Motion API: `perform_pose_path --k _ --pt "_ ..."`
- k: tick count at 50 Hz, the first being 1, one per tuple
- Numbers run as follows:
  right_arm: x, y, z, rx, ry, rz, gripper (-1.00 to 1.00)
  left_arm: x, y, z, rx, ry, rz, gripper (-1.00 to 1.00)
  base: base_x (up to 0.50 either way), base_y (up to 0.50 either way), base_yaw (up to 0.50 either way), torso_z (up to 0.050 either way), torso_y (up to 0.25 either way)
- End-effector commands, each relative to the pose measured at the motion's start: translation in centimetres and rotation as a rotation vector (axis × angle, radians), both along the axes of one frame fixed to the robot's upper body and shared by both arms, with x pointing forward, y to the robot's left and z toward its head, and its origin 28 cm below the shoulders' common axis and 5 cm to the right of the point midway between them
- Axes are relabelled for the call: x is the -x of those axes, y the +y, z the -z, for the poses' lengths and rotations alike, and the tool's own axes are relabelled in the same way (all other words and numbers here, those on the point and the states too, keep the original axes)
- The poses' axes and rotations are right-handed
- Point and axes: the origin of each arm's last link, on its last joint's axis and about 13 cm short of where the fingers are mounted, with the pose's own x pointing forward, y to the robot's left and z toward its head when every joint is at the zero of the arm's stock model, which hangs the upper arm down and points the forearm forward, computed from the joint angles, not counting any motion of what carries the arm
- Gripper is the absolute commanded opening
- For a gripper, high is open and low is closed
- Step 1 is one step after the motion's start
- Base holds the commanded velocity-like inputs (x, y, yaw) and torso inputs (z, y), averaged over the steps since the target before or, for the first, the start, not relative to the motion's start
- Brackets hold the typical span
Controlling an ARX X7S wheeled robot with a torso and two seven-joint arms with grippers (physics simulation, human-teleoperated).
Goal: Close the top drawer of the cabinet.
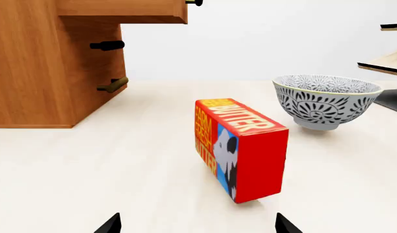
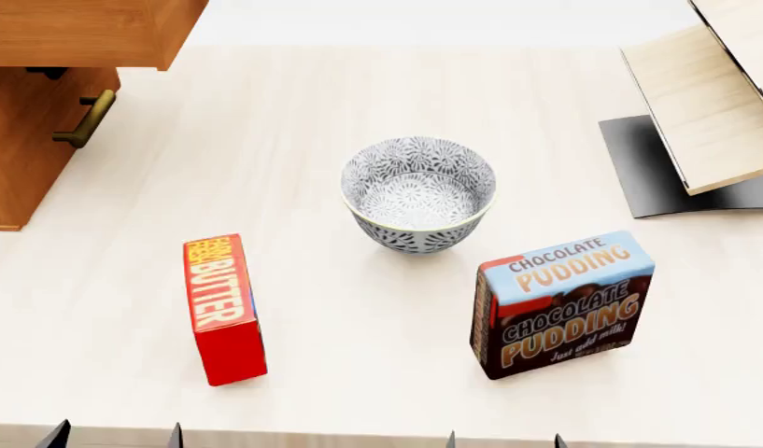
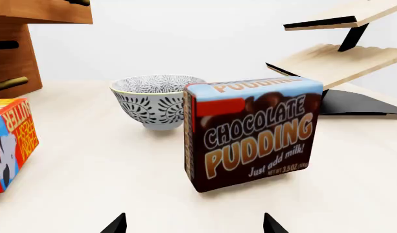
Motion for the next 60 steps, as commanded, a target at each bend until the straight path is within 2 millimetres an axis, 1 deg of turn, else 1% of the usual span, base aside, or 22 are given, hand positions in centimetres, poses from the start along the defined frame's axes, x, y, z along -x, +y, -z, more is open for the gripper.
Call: perform_pose_path --k 1,5,9,15,19,21,22,23,24,25,26,27,28,29,30,32,33,37,42,46,55,60 --pt "0.1 0.1 0.0 0.0 0.0 0.0 1.0 0.1 0.0 0.0 -0.008 0.0 0.0 1.0 0.0 0.0 0.0 0.0 0.0" --pt "0.0 0.0 0.0 0.007 -0.003 0.008 1.0 0.0 0.0 0.0 0.004 -0.001 -0.002 1.0 0.0 0.0 0.0 0.0 0.0" --pt "0.4 0.1 -0.4 0.026 -0.071 0.002 1.0 -0.1 -0.1 0.2 -0.003 0.015 0.015 1.0 0.0 0.0 0.0 0.0 0.0" --pt "0.3 -0.2 -0.3 -0.001 -0.051 0.052 1.0 -0.1 0.0 0.2 0.011 0.019 0.004 1.0 0.0 0.0 0.0 0.0 0.0" --pt "0.0 -0.2 -0.3 0.0 -0.029 0.046 1.0 -0.3 0.3 0.5 -0.007 0.079 -0.044 1.0 0.0 0.0 0.0 0.0 0.0" --pt "-0.4 -0.4 -0.8 0.047 -0.001 0.07 1.0 -0.6 0.4 -0.5 -0.049 0.063 -0.02 1.0 0.0 0.0 0.0 0.0 0.0" --pt "-0.4 -0.4 -0.8 0.047 -0.001 0.07 1.0 -0.6 0.4 -0.5 -0.049 0.063 -0.02 1.0 0.0 0.0 0.0 0.0 0.0" --pt "-0.8 -0.6 -3.2 -0.017 -0.004 0.016 1.0 -0.6 0.4 -2.8 0.022 0.065 0.019 1.0 0.0 0.0 0.0 0.0 0.0" --pt "-0.7 -0.7 -5.2 0.001 0.005 -0.001 1.0 -0.5 0.5 -5.1 0.026 0.06 0.027 1.0 0.0 0.0 0.0 0.0 0.0" --pt "-0.4 -0.8 -5.8 0.019 0.039 -0.01 1.0 -0.3 0.5 -5.6 0.023 0.127 0.034 1.0 0.0 0.0 0.0 0.0 0.0" --pt "-0.2 -0.9 -6.7 0.041 0.011 -0.004 1.0 -0.4 0.6 -6.4 0.03 0.121 0.035 1.0 0.0 0.0 0.0 0.0 0.0" --pt "-0.2 -0.9 -6.8 0.041 0.011 -0.004 1.0 -0.4 0.6 -6.4 0.03 0.121 0.035 1.0 0.0 0.0 0.0 0.0 0.0" --pt "0.1 -1.0 -9.4 0.072 -0.023 -0.01 1.0 -0.8 1.0 -9.5 0.079 0.074 0.035 1.0 0.0 0.0 0.0 0.0 0.0" --pt "0.3 -1.0 -9.8 0.07 0.007 -0.012 1.0 -0.7 1.0 -9.9 0.089 0.133 0.039 1.0 0.0 0.0 0.0 0.0 0.0" --pt "0.3 -1.2 -10.5 0.067 0.025 -0.01 1.0 -0.7 1.1 -11.1 0.102 0.155 0.05 1.0 0.0 0.0 0.0 0.0 0.0" --pt "0.3 -1.3 -10.8 0.09 0.031 0.001 1.0 -0.6 1.1 -12.1 0.098 0.183 0.042 1.0 0.0 0.0 0.0 0.0 0.0" --pt "0.2 -1.4 -11.2 0.086 0.059 0.023 1.0 -0.4 1.2 -13.1 0.102 0.179 0.051 1.0 0.0 0.0 0.0 0.0 0.0" --pt "0.6 -1.6 -12.8 0.052 0.056 0.015 1.0 0.2 1.2 -14.9 0.083 0.187 0.066 1.0 0.0 0.0 0.0 0.0 0.0" --pt "0.8 -1.7 -14.1 0.041 0.054 0.016 1.0 0.8 1.2 -16.0 0.076 0.182 0.076 1.0 0.0 0.0 0.0 0.0 0.0" --pt "1.1 -1.7 -14.7 0.063 0.022 0.009 1.0 0.7 1.3 -16.3 0.09 0.169 0.072 1.0 0.0 0.0 0.0 0.0 0.0" --pt "1.1 -1.8 -15.5 0.049 0.008 -0.001 1.0 0.5 1.6 -16.4 0.099 0.176 0.064 1.0 0.0 0.0 0.0 0.0 0.0" --pt "1.1 -1.8 -15.2 0.05 0.011 0.005 1.0 0.5 1.6 -16.2 0.095 0.18 0.063 1.0 0.0 0.0 0.0 0.0 0.0"
